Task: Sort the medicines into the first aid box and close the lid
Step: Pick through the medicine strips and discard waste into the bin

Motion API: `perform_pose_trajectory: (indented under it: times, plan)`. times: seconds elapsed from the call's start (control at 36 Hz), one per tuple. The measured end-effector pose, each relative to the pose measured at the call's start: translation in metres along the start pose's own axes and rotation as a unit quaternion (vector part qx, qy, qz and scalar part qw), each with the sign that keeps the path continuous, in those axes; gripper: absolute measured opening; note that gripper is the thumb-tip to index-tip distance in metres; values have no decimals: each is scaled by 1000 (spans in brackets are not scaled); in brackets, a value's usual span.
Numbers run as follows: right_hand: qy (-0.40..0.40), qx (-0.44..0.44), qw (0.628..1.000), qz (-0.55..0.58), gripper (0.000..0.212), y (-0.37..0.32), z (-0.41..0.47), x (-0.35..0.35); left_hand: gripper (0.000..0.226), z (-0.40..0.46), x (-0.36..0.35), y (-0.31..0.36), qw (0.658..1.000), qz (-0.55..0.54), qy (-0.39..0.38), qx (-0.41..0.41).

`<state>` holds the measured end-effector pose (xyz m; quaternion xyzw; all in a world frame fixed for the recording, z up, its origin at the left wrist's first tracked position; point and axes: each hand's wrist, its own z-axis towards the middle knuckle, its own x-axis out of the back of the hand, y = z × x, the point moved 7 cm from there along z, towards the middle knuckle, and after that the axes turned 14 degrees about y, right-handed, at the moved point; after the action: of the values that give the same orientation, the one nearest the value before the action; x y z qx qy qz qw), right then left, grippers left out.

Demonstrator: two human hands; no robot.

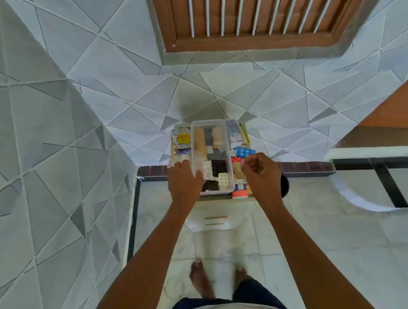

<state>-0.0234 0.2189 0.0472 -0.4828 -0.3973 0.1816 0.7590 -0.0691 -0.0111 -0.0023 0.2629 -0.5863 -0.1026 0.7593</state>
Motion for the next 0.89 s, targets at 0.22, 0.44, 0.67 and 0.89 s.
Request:
perform_pose_trajectory:
  times: [0.22, 0.44, 0.67, 0.89]
  plan:
    - [-38, -74, 996, -35, 7, 55, 37, -35, 41, 31, -36, 2, 988, 153, -23, 5]
    - [-106, -98, 980, -136, 7, 119, 70, -63, 19, 35, -46, -6, 993, 96, -14, 62]
    - [-212, 0, 947, -242, 29, 177, 87, -106, 13, 39, -41, -2, 994, 45, 29, 100]
    - [-214, 141, 932, -257, 8, 161, 96, -121, 12, 47, -14, 19, 991, -6, 80, 109]
